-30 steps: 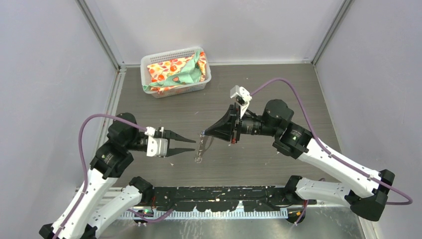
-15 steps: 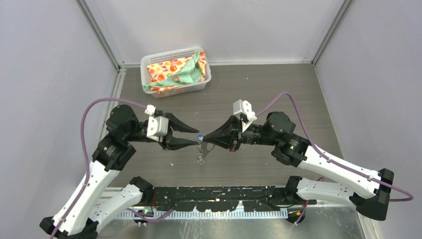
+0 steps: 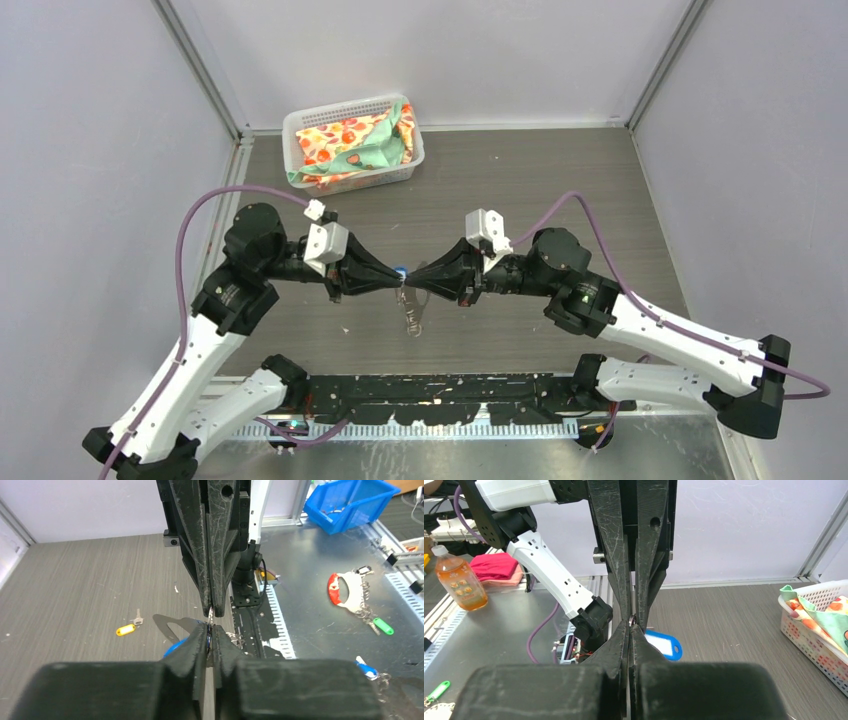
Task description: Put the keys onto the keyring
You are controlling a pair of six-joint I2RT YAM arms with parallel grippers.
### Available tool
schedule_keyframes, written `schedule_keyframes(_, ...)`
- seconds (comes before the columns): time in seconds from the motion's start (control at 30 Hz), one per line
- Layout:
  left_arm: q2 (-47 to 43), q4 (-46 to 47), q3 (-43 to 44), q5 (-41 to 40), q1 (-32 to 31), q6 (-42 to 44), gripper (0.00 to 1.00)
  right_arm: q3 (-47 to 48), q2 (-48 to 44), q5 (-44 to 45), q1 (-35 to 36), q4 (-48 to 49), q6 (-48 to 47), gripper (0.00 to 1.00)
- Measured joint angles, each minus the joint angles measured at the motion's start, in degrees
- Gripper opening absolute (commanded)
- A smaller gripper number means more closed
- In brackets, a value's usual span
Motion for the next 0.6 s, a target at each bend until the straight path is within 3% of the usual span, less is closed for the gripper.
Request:
schedule_keyframes(0.13,-0.15,-0.04,0.00,0.33,0.02,-0.15,0.00,0.26,0.28,1.01,0.52,-0.28,-0.48,0.04)
schedule_keyframes(0.27,-0.26,-0.04,0.00,0.28,0.07,-0.11,0.00,2.08,0.63,2.49,0.68,-3.45,-0.28,0.43)
schedule_keyframes(0.37,-0.26,-1.01,0.00,0.33,0.04,0.96,0.00,6.34,1.68,5.27,0.83,-11.23,0.22,0.56)
schedule_keyframes(0.6,0.70,-8.28,0.59,-1.42,0.04,8.15,0.00,29.64,8.61,8.63,0.59,-40.87,-3.54,0.58)
